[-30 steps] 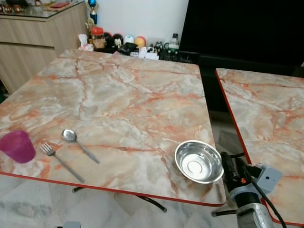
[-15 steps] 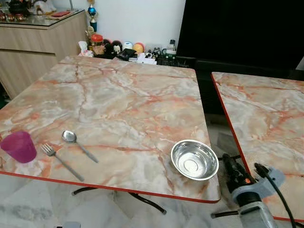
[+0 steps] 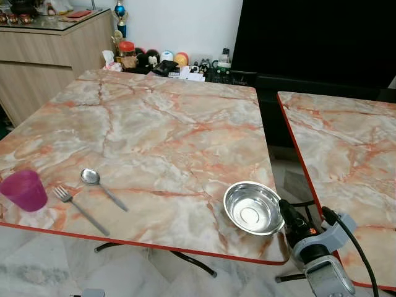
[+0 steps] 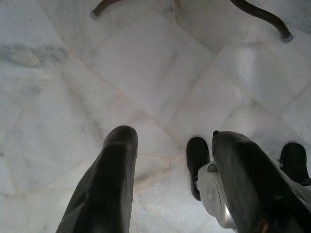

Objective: Setting the table

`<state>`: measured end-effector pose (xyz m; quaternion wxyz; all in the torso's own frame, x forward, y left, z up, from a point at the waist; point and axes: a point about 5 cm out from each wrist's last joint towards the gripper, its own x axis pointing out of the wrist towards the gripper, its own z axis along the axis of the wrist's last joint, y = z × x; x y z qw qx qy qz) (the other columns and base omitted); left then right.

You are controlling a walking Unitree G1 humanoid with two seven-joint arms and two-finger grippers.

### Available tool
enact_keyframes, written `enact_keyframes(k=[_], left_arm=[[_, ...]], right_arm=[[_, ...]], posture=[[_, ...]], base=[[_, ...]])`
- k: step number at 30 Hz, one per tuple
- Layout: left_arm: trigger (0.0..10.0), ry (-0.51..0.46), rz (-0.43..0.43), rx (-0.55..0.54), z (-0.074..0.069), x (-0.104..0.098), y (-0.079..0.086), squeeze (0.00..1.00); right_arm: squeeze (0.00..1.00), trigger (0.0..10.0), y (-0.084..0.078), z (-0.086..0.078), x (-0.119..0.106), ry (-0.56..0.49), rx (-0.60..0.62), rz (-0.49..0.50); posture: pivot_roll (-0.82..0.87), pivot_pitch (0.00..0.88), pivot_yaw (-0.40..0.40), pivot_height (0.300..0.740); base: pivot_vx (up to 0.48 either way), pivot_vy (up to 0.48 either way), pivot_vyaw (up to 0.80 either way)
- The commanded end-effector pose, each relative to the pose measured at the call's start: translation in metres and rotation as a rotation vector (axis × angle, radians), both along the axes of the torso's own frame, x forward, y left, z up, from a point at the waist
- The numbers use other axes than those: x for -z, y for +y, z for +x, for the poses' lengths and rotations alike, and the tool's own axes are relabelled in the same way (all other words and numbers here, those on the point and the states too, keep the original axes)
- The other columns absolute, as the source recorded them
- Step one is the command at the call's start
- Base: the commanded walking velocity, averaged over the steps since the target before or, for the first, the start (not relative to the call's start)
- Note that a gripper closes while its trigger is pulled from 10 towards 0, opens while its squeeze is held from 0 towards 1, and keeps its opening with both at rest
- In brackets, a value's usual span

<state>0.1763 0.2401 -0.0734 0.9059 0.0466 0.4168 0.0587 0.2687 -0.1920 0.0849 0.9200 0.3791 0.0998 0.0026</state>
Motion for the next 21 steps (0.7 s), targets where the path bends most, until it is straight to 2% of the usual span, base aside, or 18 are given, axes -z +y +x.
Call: enact_keyframes(k=[1,18,21], left_arm=[[10.0,0.026,-0.003,-0.004,-0.007,0.003,0.001,0.00],[10.0,0.028,-0.011,0.005,-0.008,0.004,-0.001,0.00],[10.0,0.029,-0.010,0.004,-0.008,0.004,-0.001,0.00]], right_arm=[[0.00,10.0,-0.005,-0.002,0.006,0.036,0.017,0.006],[0.00,10.0,0.004,0.017,0.009,0.061,-0.057,0.028],[0.00,10.0,0.004,0.020,0.013,0.097,-0.068,0.015]], posture=[[0.01,0.075,-0.058,0.740],[0.02,0.076,-0.060,0.740],[0.02,0.076,-0.060,0.740]], base=[[0.000,0.000,0.00],[0.000,0.000,0.00],[0.000,0.000,0.00]])
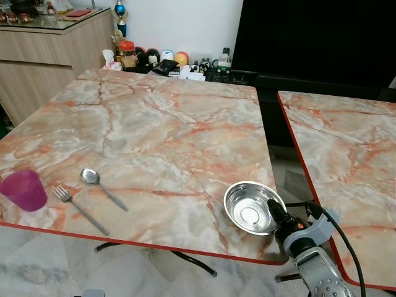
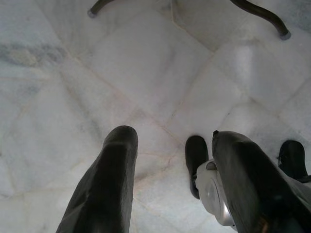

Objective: Setting the table

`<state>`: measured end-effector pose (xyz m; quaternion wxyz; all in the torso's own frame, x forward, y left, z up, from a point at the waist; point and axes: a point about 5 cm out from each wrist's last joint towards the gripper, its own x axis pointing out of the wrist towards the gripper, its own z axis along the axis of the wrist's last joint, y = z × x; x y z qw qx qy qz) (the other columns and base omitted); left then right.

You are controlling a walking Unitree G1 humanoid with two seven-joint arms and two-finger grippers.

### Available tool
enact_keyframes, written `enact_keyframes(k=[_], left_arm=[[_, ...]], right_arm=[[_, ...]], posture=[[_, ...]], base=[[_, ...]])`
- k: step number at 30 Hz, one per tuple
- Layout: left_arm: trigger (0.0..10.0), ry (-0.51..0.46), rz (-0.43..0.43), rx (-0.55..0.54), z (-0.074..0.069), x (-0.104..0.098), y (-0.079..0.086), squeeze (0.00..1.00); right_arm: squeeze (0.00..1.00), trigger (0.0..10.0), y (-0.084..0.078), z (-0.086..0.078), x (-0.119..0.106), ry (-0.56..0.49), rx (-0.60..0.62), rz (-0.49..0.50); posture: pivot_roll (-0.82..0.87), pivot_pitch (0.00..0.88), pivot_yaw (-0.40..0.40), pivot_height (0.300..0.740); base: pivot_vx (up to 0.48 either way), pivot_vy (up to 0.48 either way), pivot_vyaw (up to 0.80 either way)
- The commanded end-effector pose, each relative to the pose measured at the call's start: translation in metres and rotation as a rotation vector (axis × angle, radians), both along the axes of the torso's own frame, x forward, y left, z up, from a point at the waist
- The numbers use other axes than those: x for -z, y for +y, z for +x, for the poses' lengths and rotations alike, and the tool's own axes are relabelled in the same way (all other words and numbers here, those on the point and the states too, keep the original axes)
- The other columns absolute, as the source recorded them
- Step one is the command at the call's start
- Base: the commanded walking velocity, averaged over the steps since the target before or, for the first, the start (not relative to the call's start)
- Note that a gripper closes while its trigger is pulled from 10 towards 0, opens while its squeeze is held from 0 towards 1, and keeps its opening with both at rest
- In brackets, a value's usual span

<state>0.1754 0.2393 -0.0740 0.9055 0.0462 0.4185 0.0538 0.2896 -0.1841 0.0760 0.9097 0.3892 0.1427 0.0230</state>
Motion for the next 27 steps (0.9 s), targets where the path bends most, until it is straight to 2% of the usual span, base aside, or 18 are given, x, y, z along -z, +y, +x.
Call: enact_keyframes(k=[1,4,5,6,7,8,19,20,22,23,27], left_arm=[[10.0,0.027,-0.005,-0.004,-0.0069,0.0038,-0.0009,0.00],[10.0,0.028,-0.005,-0.002,-0.0070,0.0040,-0.0013,0.00],[10.0,0.029,-0.005,-0.002,-0.0073,0.0041,-0.0014,0.00],[10.0,0.029,-0.006,-0.003,-0.0074,0.0042,-0.0014,0.00],[10.0,0.030,-0.005,-0.003,-0.0077,0.0043,-0.0013,0.00],[10.0,0.031,-0.005,-0.003,-0.0080,0.0044,-0.0013,0.00],[10.0,0.031,-0.005,-0.003,-0.0083,0.0045,-0.0011,0.00],[10.0,0.031,-0.005,-0.002,-0.0082,0.0045,-0.0012,0.00],[10.0,0.031,-0.007,-0.002,-0.0076,0.0043,-0.0015,0.00],[10.0,0.031,-0.007,-0.002,-0.0076,0.0043,-0.0015,0.00],[10.0,0.033,-0.008,0.002,-0.0076,0.0045,-0.0021,0.00]], right_arm=[[0.00,10.0,-0.0038,0.0005,0.0060,0.037,-0.012,-0.031],[0.00,10.0,-0.0038,0.0015,0.0064,0.033,-0.013,-0.028],[0.00,4.2,-0.0036,0.0032,0.0063,0.031,-0.017,-0.026],[0.00,2.3,-0.0034,0.0037,0.0059,0.028,-0.018,-0.022],[0.00,1.5,-0.0030,0.0042,0.0056,0.028,-0.024,-0.026],[0.00,1.1,-0.0027,0.0046,0.0055,0.029,-0.029,-0.029],[0.00,1.3,0.0009,0.0074,0.0040,0.015,-0.050,-0.029],[0.00,0.7,0.0010,0.0075,0.0039,0.013,-0.050,-0.029],[0.00,0.6,0.0009,0.0077,0.0040,0.014,-0.051,-0.029],[0.00,0.0,0.0009,0.0077,0.0039,0.012,-0.052,-0.031],[0.00,0.0,0.0013,0.0080,0.0036,0.009,-0.058,-0.038]], posture=[[0.02,0.076,-0.060,0.740],[0.02,0.078,-0.060,0.740],[0.02,0.078,-0.060,0.740],[0.02,0.078,-0.060,0.740],[0.02,0.078,-0.060,0.740],[0.02,0.078,-0.060,0.740],[0.03,0.077,-0.061,0.740],[0.03,0.078,-0.061,0.740],[0.03,0.078,-0.061,0.740],[0.03,0.077,-0.061,0.740],[0.03,0.077,-0.063,0.740]], base=[[0.000,0.000,0.00],[0.000,0.000,0.00],[0.000,0.000,0.00],[0.000,0.000,0.00],[0.000,0.000,0.00],[0.000,0.000,0.00],[0.000,0.000,0.00],[0.000,0.000,0.00],[0.000,0.000,0.00],[0.000,0.000,0.00],[0.000,0.000,0.00]])
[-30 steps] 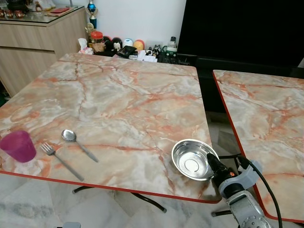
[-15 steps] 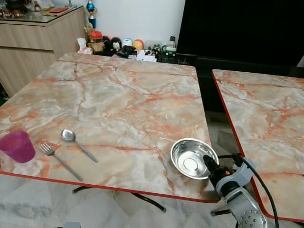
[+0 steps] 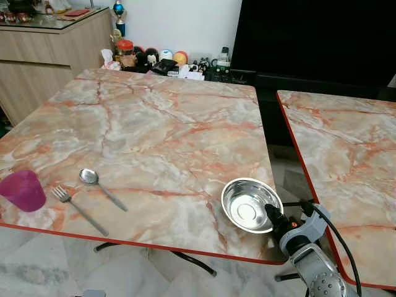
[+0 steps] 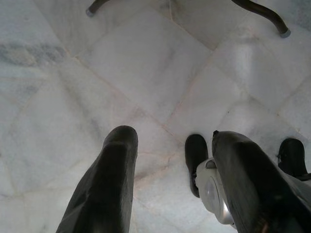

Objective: Setting the table

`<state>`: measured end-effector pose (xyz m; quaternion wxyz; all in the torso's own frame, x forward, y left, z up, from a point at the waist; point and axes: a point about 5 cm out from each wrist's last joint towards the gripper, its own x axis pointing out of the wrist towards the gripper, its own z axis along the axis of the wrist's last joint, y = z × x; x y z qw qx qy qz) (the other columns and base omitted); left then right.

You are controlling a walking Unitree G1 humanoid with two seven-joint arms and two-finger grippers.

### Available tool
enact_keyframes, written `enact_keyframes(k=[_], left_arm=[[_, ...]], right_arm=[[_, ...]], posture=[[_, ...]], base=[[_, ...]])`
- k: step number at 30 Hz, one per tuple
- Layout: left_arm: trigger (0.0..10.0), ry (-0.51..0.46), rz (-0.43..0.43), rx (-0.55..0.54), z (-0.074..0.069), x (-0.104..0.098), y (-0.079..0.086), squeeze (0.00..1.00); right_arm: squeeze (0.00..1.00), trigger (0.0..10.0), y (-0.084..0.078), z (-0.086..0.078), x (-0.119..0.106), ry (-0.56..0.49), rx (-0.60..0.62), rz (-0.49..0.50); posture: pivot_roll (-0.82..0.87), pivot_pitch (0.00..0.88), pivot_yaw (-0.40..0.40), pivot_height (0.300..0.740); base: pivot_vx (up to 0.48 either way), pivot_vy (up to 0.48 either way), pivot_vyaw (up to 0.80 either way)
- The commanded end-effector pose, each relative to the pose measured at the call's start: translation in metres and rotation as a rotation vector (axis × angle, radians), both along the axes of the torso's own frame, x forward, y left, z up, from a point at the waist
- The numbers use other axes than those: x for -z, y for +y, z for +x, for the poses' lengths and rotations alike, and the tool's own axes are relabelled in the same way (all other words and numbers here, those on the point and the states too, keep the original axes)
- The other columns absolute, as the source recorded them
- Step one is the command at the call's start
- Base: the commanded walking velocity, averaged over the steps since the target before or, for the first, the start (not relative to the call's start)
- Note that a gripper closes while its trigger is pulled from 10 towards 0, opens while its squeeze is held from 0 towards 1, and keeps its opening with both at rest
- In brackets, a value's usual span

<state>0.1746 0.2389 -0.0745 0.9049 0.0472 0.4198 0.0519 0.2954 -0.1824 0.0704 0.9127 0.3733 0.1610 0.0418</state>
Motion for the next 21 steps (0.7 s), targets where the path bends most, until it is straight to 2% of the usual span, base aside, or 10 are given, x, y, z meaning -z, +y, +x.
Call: enact_keyframes(k=[1,12,14,17,18,19,20,21], left_arm=[[10.0,0.030,-0.008,-0.003,-0.007,0.004,-0.002,0.00],[10.0,0.040,-0.019,0.006,-0.008,0.005,-0.004,0.00],[10.0,0.039,-0.019,0.009,-0.008,0.005,-0.004,0.00],[10.0,0.036,-0.017,0.010,-0.007,0.005,-0.004,0.00],[10.0,0.036,-0.017,0.010,-0.007,0.005,-0.005,0.00],[10.0,0.035,-0.017,0.010,-0.007,0.005,-0.005,0.00],[10.0,0.035,-0.016,0.010,-0.007,0.005,-0.005,0.00],[10.0,0.034,-0.015,0.011,-0.007,0.005,-0.005,0.00]], right_arm=[[0.00,0.0,0.000,0.002,-0.002,-0.009,-0.004,-0.010],[0.00,0.0,0.002,0.003,-0.004,-0.022,-0.003,-0.012],[0.00,0.0,0.000,0.005,-0.006,-0.048,0.028,-0.007],[0.00,0.0,-0.010,0.007,-0.025,-0.197,0.173,0.040],[0.00,1.0,-0.011,0.007,-0.030,-0.234,0.184,0.038],[0.00,1.0,-0.011,0.006,-0.033,-0.257,0.189,0.036],[0.00,2.5,-0.010,0.005,-0.037,-0.283,0.196,0.030],[0.00,9.5,-0.009,0.003,-0.040,-0.310,0.209,0.008]], posture=[[0.03,0.078,-0.062,0.740],[0.03,0.079,-0.063,0.740],[0.03,0.079,-0.063,0.740],[0.03,0.079,-0.062,0.740],[0.03,0.079,-0.062,0.740],[0.03,0.079,-0.062,0.740],[0.02,0.082,-0.060,0.740],[0.02,0.082,-0.060,0.740]], base=[[0.000,0.000,0.00],[0.000,0.000,0.00],[0.000,0.000,0.00],[0.000,0.000,0.00],[0.000,0.000,0.00],[0.000,0.000,0.00],[0.000,0.000,0.00],[0.000,0.000,0.00]])
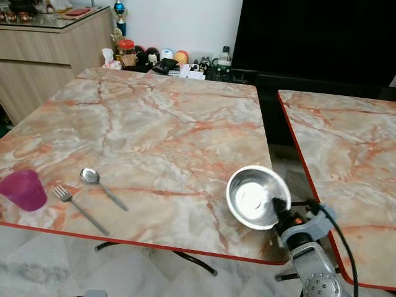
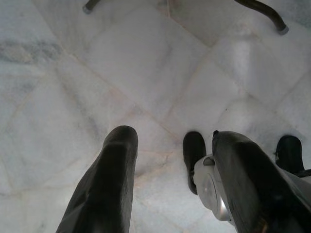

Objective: Setting the table

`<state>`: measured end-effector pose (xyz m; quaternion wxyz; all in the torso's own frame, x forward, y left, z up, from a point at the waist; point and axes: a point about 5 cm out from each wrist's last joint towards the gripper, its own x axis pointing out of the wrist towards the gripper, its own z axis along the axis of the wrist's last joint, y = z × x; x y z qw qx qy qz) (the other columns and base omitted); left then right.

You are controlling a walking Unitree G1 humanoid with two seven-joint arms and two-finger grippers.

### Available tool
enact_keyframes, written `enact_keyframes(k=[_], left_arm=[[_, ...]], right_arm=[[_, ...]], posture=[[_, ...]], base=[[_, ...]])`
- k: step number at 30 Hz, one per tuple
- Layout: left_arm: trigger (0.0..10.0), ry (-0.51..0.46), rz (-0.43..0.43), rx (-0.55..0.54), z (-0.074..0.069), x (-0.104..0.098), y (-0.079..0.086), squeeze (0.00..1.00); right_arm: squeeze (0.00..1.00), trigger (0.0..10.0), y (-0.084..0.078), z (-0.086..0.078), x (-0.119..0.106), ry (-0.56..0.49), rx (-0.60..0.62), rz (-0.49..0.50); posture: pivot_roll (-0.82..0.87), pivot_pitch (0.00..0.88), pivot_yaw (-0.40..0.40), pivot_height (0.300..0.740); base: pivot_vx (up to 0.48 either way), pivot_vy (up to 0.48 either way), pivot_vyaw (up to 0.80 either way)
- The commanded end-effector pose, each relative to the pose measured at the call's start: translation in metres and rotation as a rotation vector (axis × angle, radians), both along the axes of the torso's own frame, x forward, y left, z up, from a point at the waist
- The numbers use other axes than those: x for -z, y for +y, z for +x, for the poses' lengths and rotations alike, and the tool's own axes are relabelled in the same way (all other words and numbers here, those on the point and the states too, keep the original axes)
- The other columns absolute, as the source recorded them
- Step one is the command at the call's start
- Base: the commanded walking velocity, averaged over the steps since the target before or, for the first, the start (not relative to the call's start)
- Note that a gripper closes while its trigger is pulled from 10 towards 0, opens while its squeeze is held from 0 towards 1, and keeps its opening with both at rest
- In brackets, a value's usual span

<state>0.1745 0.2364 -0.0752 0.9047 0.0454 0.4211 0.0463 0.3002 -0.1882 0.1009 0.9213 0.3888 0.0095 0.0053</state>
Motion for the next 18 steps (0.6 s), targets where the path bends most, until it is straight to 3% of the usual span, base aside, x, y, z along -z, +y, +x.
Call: enact_keyframes(k=[1,4,7,9,15,18], left_arm=[[10.0,0.031,-0.005,0.001,-0.007,0.004,-0.002,0.00],[10.0,0.023,-0.008,-0.006,-0.007,0.004,-0.002,0.00],[10.0,0.019,0.017,-0.013,-0.007,0.003,0.001,0.00],[10.0,0.017,0.019,-0.010,-0.007,0.003,0.002,0.00],[10.0,0.015,0.021,-0.005,-0.006,0.002,0.001,0.00],[10.0,0.021,0.013,0.007,-0.006,0.004,-0.003,0.00]], right_arm=[[0.00,10.0,-0.003,-0.002,-0.011,-0.067,0.034,-0.015],[0.00,10.0,-0.001,-0.004,-0.012,-0.081,0.041,-0.011],[0.00,10.0,-0.001,-0.005,-0.014,-0.093,0.059,-0.052],[0.00,10.0,-0.001,-0.004,-0.018,-0.106,0.059,-0.150],[0.00,10.0,-0.010,-0.003,-0.037,-0.184,0.103,-0.194],[0.00,10.0,-0.012,-0.003,-0.038,-0.184,0.108,-0.222]], posture=[[0.02,0.085,-0.058,0.740],[0.02,0.085,-0.059,0.740],[0.02,0.085,-0.060,0.740],[0.02,0.084,-0.062,0.740],[0.01,0.082,-0.066,0.740],[0.01,0.084,-0.067,0.740]], base=[[0.000,0.000,0.00],[0.000,0.000,0.00],[0.000,0.000,0.00],[0.000,0.000,0.00],[0.000,0.000,0.00],[0.000,-0.371,0.00]])
